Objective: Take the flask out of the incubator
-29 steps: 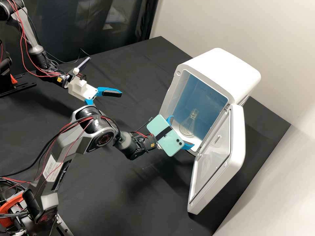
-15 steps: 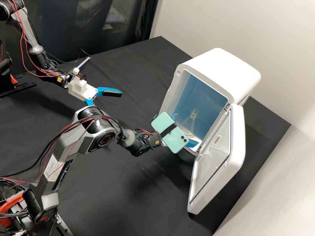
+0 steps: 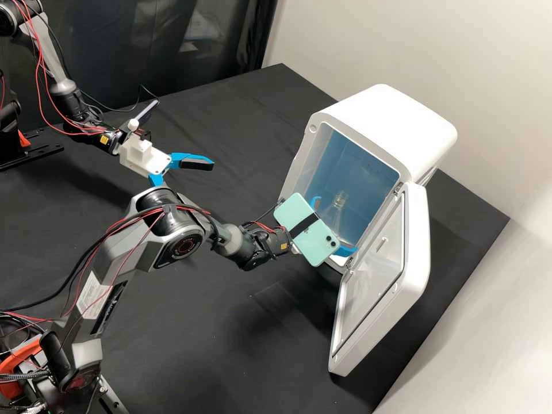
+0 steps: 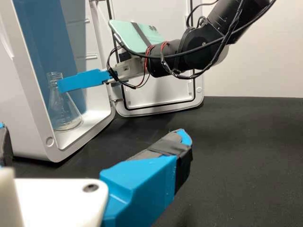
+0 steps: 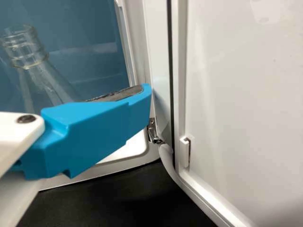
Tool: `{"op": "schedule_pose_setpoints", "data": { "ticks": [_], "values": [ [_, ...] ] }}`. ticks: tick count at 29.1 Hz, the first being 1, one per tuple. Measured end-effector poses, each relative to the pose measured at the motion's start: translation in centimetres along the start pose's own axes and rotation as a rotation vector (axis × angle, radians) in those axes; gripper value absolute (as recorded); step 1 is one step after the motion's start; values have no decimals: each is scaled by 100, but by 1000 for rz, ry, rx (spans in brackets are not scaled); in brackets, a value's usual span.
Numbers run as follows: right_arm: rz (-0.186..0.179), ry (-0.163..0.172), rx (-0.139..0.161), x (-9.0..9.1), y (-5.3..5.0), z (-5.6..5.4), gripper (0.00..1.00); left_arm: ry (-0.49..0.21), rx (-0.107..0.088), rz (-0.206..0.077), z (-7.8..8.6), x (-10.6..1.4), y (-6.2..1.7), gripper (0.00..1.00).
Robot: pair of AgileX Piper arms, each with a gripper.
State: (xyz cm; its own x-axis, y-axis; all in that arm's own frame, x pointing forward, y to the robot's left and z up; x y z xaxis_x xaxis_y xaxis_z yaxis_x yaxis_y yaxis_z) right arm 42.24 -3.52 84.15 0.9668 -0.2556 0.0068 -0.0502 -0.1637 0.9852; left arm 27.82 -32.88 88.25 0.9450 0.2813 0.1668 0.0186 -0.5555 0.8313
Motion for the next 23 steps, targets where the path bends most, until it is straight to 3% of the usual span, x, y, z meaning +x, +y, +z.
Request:
{"op": "schedule_pose_setpoints", "data": {
  "ticks": [4,12,20,23],
  "values": [
    [-2,-8,8,-11,8,-16,100,0,-4,0,-3,-1,0,100],
    [-7,6,7,-25,-17,-76,100,-1,-3,-1,-3,-1,0,100],
    [-31,49,0,-124,-108,-267,100,0,-3,0,-9,-1,1,100],
    [-34,52,-8,-121,-118,-283,100,-7,2,-3,-7,-2,0,100]
  ]
}}
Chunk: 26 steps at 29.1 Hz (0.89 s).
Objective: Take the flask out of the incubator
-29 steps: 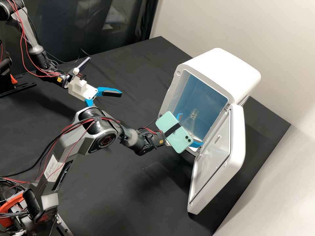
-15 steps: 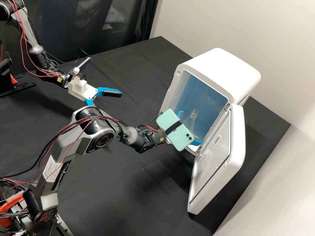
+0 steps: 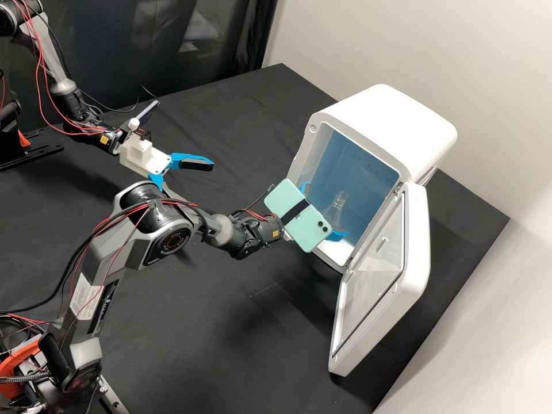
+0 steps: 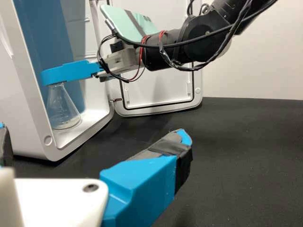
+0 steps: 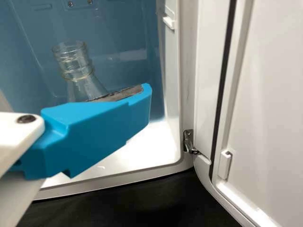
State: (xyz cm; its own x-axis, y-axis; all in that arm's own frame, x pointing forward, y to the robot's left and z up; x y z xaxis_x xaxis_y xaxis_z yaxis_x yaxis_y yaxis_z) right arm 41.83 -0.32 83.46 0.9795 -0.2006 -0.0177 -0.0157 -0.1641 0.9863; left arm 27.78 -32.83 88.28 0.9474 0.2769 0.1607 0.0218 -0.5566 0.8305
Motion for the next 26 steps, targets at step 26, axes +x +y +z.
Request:
{"op": "schedule_pose_setpoints", "data": {
  "ticks": [26],
  "values": [
    [8,-37,-8,305,-55,-25,100,-7,0,-18,6,13,-54,100]
  ]
}}
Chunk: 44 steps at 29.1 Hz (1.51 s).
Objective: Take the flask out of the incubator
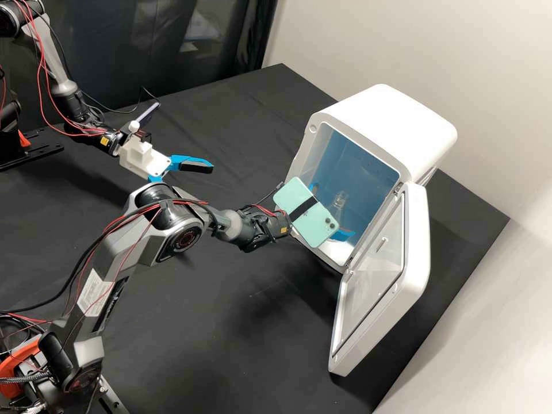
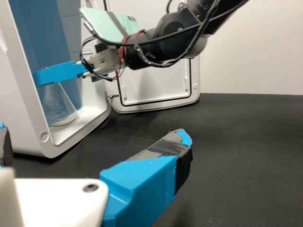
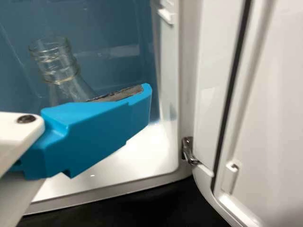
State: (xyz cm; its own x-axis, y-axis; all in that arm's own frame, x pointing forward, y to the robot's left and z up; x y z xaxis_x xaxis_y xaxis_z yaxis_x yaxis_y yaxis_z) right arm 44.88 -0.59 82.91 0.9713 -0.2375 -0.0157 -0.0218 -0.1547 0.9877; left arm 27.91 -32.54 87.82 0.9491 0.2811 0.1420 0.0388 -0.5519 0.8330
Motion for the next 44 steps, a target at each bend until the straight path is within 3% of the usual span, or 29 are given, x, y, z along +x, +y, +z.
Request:
{"op": "schedule_pose_setpoints", "data": {
  "ticks": [4,12,22,28,36,38,44],
  "values": [
    [-5,6,-10,55,-44,-12,100,0,-2,-12,0,9,-35,100],
    [-25,-38,2,161,-92,48,100,21,-2,-7,-67,-20,-17,100],
    [-23,-31,-8,264,-102,39,100,45,-6,-10,-126,-80,-15,100],
    [-29,-52,-5,336,-125,97,100,29,3,-12,-111,-81,-12,100],
    [-10,-61,8,427,-49,130,100,20,11,-1,-105,-91,21,100],
    [-12,-72,20,438,-50,144,100,23,11,1,-111,-93,27,100],
    [-26,-85,13,454,-65,163,100,27,15,-1,-138,-128,32,100]
  ]
}}
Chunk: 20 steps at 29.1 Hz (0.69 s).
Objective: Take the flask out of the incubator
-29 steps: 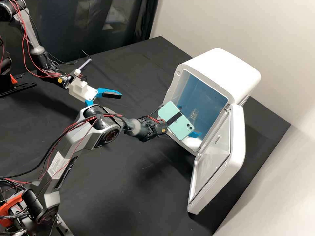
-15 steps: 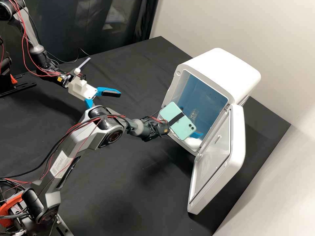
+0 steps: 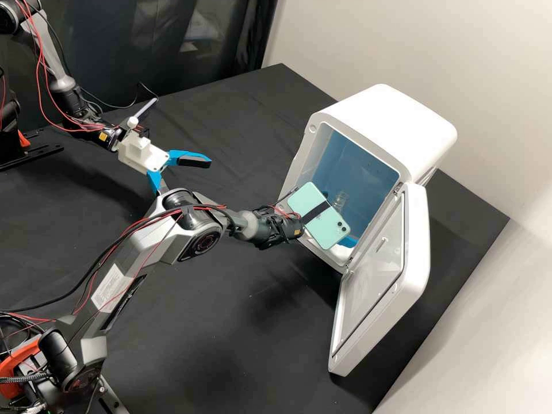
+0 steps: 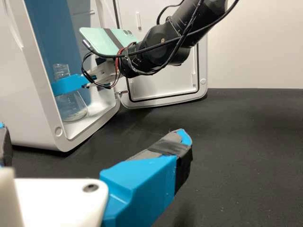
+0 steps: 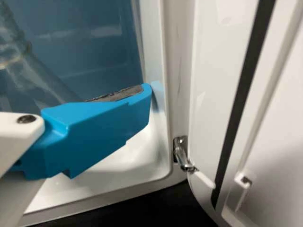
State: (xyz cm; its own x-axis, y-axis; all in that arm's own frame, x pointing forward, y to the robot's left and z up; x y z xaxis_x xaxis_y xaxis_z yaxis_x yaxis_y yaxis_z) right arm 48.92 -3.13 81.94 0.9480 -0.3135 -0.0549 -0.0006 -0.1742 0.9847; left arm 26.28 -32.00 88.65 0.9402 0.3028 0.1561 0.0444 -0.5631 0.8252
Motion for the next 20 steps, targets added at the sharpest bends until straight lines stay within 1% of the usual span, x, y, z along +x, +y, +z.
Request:
{"op": "schedule_pose_setpoints", "data": {
  "ticks": [4,7,9,11,12,16,18,20],
  "values": [
    [0,-1,-14,0,0,0,100,0,0,1,0,-1,2,100],
    [1,1,-14,1,3,-4,100,0,0,1,0,-1,2,100],
    [3,-1,-12,8,25,-4,100,0,0,1,0,-1,2,100],
    [-2,-4,-12,11,26,-9,100,0,0,1,0,-1,2,100],
    [-1,-4,-12,11,26,-9,0,0,0,1,0,-1,2,100],
    [-4,-7,-11,12,29,-6,0,0,0,1,0,-1,2,100],
    [-4,-6,-5,12,29,-7,0,0,0,1,0,-1,2,100],
    [-4,-5,9,13,32,-5,0,0,0,1,0,-1,2,100]
  ]
}}
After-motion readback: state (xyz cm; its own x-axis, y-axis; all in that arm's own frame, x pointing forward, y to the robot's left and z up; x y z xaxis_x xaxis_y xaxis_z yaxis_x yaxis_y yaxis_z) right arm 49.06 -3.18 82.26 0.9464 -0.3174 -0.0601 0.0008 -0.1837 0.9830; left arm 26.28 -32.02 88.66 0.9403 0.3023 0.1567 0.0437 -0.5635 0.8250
